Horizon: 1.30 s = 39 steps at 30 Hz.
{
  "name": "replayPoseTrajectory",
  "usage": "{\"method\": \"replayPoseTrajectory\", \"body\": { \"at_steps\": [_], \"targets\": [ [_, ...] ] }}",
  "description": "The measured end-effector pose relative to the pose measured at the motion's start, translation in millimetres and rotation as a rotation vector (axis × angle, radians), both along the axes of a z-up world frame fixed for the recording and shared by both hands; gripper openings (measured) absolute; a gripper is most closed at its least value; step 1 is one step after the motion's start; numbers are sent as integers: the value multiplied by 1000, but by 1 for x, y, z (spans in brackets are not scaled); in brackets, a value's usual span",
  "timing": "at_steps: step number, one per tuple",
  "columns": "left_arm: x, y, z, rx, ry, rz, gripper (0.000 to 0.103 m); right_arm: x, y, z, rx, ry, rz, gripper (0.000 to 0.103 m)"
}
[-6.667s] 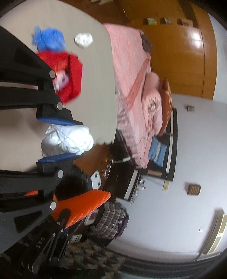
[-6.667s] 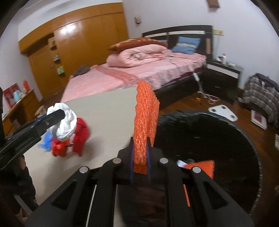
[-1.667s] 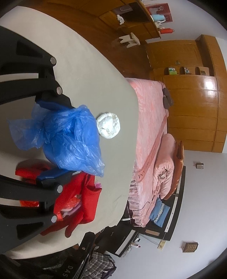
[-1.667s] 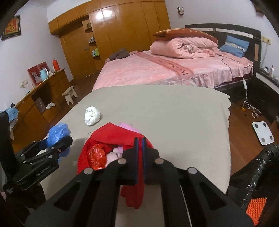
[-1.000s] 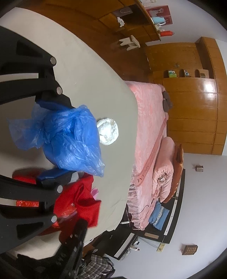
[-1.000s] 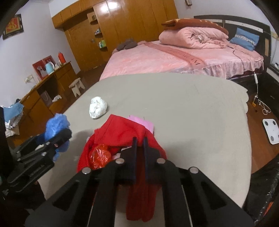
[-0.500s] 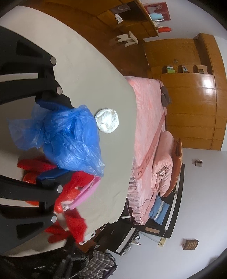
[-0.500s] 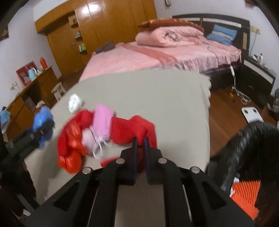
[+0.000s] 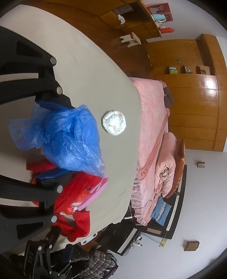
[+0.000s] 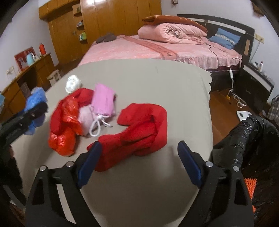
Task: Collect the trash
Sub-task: 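Grasp the red cloth with the right gripper while the left holds the blue bag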
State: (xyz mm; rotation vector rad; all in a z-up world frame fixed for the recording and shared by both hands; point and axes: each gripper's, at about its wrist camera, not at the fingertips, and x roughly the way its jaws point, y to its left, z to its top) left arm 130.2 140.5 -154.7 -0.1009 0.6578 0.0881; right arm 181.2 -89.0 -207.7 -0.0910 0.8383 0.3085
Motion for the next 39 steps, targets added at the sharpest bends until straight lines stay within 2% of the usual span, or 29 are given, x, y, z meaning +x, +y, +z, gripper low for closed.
{"method": "replayPoseTrajectory", "body": {
  "at_steps": [4,7,11,12,16,18,25,28,35,38,39],
  "targets": [
    [1,1,-2,-1,4,5,55,12,-1,-4,-2,-2,-13,86],
    [3,1,-4,-3,7,6,55,23,0,-4,4,-6,-7,82],
    [4,1,-4,0,7,3,55,39,2,-12,23,34,22,60],
    [5,1,-4,1,7,2,55,39,2,-13,25,37,24,58],
    [5,2,-5,6,9,-1,55,35,-3,-9,71,42,40,60],
    [6,2,-6,4,12,0,55,30,-5,-4,73,34,30,76],
    [4,-2,-7,3,12,-6,55,8,-4,-2,46,34,65,87],
    [5,-2,-7,2,15,-8,55,8,2,-11,-33,41,68,87],
    [5,0,-9,1,23,-2,55,26,3,-15,-36,24,47,86],
    [5,0,-10,1,25,2,55,36,4,-14,-14,19,61,75],
    [6,0,-10,1,25,3,55,39,6,-14,-10,21,68,67]
  ]
}}
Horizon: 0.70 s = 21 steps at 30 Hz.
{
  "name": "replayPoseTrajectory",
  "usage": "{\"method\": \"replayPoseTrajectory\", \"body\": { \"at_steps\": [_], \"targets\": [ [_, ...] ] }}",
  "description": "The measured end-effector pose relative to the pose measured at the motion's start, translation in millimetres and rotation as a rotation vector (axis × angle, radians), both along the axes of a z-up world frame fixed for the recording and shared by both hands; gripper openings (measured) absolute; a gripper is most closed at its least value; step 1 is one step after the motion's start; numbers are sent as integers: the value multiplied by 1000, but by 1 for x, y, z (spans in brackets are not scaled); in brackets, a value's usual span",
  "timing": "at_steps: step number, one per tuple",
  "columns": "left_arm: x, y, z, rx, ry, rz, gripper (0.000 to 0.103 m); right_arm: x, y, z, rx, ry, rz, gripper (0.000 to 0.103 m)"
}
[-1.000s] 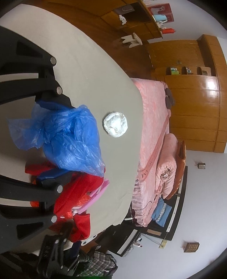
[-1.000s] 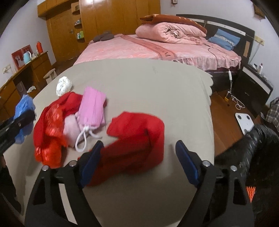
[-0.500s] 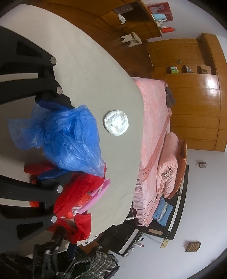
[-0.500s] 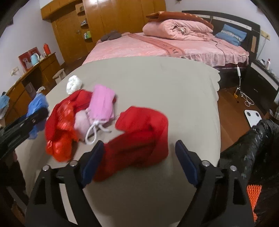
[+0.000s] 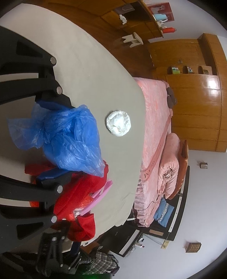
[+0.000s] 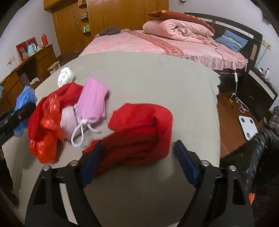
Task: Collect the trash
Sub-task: 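Grasp the red cloth with the right gripper while the left holds the blue bag, then carry blue bag and red cloth over the bin and open both grippers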
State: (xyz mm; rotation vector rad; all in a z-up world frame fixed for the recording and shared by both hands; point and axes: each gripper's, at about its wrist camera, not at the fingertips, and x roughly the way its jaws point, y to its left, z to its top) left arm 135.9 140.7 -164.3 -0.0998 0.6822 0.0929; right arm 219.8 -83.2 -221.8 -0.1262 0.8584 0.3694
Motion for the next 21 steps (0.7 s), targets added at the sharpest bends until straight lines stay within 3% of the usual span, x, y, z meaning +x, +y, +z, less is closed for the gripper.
{"method": "replayPoseTrajectory", "body": {
  "at_steps": [2,7,11,21],
  "targets": [
    [1,1,0,1,1,2,55,3,4,0,-1,2,11,59],
    [1,0,-1,-2,2,3,55,3,4,3,30,12,28,22],
    [-1,0,0,1,-5,-2,55,-5,0,8,70,20,32,16],
    [-14,-14,28,16,-61,-31,55,-38,-20,56,134,-56,16,16]
  ]
}}
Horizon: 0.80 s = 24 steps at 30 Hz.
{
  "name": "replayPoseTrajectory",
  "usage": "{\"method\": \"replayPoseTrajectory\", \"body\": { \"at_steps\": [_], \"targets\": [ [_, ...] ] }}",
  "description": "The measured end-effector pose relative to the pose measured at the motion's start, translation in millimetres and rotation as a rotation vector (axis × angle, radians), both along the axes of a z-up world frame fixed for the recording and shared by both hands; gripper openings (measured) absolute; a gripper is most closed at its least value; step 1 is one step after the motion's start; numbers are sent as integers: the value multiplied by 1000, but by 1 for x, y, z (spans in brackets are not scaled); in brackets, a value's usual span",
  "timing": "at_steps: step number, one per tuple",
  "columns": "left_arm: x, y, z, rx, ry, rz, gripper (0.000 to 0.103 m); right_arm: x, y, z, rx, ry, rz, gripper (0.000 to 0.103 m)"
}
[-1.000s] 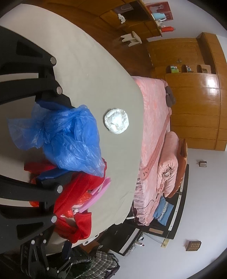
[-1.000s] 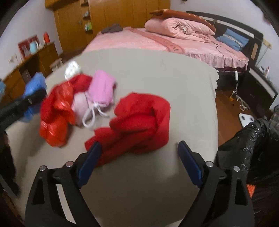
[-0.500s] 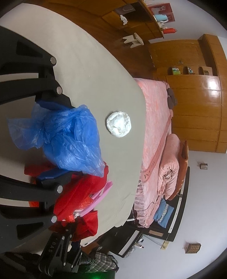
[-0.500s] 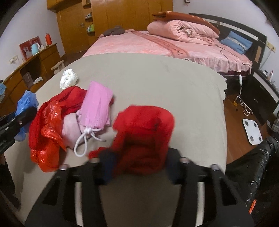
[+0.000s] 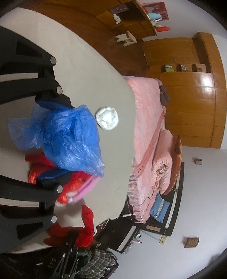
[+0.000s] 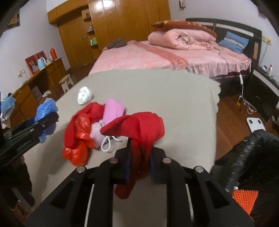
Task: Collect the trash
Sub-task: 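Carry blue bag and red cloth over the bin and open both grippers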
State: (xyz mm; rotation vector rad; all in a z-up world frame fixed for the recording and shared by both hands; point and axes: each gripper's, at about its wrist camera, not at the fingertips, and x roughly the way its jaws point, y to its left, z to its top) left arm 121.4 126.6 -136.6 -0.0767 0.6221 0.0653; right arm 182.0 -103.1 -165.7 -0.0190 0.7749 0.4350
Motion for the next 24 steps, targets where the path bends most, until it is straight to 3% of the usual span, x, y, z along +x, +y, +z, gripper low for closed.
{"method": "replayPoseTrajectory", "body": {
  "at_steps": [12,24],
  "targets": [
    [-23,-53,38,7,-60,-119,55,-43,-47,49,20,-93,-42,16],
    [-23,-144,48,-38,-73,-313,55,-78,-139,53,9,-97,-234,16]
  ]
}}
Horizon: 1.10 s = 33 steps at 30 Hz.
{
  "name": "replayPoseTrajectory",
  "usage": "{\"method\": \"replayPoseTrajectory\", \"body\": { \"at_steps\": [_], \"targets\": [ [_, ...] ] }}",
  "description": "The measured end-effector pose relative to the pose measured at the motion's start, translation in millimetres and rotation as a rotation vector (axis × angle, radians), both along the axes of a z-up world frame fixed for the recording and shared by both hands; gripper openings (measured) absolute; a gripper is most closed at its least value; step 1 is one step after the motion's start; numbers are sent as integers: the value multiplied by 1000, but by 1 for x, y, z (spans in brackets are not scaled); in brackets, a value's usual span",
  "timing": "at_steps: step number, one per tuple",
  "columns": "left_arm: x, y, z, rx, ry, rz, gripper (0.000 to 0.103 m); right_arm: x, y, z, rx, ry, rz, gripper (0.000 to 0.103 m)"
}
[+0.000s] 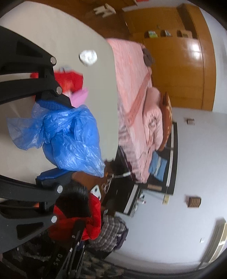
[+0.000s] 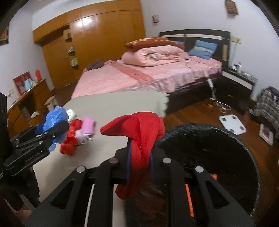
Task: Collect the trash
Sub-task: 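Carry blue bag and red cloth over the bin and open both grippers, then move both tools back from the bin to the pile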
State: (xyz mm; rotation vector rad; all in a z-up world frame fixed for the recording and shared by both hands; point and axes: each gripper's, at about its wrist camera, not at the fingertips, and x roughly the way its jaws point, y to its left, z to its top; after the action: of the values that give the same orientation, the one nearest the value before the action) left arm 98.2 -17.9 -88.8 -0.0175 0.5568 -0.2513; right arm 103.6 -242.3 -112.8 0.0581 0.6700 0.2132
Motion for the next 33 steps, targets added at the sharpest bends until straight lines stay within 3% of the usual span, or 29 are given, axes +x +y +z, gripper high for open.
{"method": "replayPoseTrajectory", "body": {
  "at_steps": [11,18,20,23,25,27,30,33],
  "targets": [
    [6,-96,2,-12,-15,-205,55,-23,-74,-20,-46,31,-150,16],
    [13,-141,-6,-34,25,-298,55,-32,-105,-29,-66,41,-223,20],
    [17,-150,-9,-38,41,-323,61,-34,-112,-32,-72,47,-242,22],
    [20,-157,-12,-65,67,-366,78,-38,-122,-37,-78,52,-282,44],
    [18,-159,-13,-66,69,-377,78,-42,-127,-40,-78,51,-304,54],
    [17,-155,-13,-66,69,-376,79,-44,-128,-41,-83,45,-323,76],
    [16,-144,-11,-63,56,-347,81,-47,-125,-37,-77,22,-335,94],
    [12,-121,-5,-56,29,-286,85,-46,-114,-32,-73,0,-317,94]
  ]
}}
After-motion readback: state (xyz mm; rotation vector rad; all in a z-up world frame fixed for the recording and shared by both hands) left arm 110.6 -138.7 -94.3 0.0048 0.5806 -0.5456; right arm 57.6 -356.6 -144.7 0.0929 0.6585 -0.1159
